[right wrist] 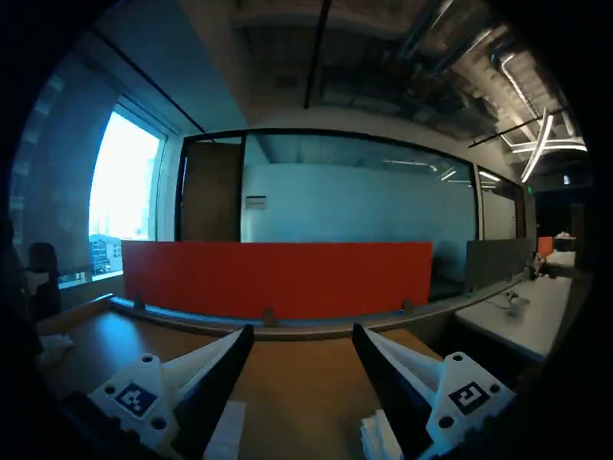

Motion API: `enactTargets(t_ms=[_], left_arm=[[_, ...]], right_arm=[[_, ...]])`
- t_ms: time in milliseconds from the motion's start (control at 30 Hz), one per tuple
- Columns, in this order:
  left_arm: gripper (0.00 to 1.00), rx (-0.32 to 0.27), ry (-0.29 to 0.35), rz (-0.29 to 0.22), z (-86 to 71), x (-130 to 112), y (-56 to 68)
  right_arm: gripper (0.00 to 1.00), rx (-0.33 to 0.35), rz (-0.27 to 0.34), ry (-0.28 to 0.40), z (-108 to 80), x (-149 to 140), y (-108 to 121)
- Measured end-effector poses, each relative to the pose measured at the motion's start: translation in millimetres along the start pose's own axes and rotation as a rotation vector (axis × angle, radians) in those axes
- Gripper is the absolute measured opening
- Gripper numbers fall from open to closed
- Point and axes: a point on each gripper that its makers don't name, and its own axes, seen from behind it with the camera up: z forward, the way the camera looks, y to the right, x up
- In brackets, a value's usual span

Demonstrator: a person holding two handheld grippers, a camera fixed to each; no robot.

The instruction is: Fold towel

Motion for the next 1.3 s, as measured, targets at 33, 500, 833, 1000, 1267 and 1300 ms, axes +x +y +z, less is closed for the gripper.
enactTargets(t_ms=[33, 500, 833, 1000, 1267, 1300], left_arm=[[0.97, -0.004, -0.002, 0.0, -0.6, 0.9, 1.9], [0.97, -0.164, -0.098, 0.064, -15.3, -6.9, 33.4], [0.97, -0.269, -0.163, 0.074, -27.8, -21.6, 48.8], [0.97, -0.309, -0.19, 0.08, -31.9, -36.2, 58.4], [0.97, -0.349, -0.237, 0.095, -34.4, -67.1, 71.5], [0.97, -0.354, -0.244, 0.096, -34.4, -71.5, 73.1]], right_arm=[[0.99, 0.003, -0.006, -0.007, -1.1, 1.7, -0.6], [1.0, 0.218, -0.109, -0.121, -14.5, 2.5, -47.2], [1.0, 0.386, -0.155, -0.212, -26.9, -16.1, -84.3], [1.0, 0.415, -0.171, -0.248, -28.8, -32.1, -90.3], [1.0, 0.454, -0.2, -0.301, -32.8, -64.8, -99.2], [1.0, 0.459, -0.203, -0.308, -33.1, -69.4, -100.3]])
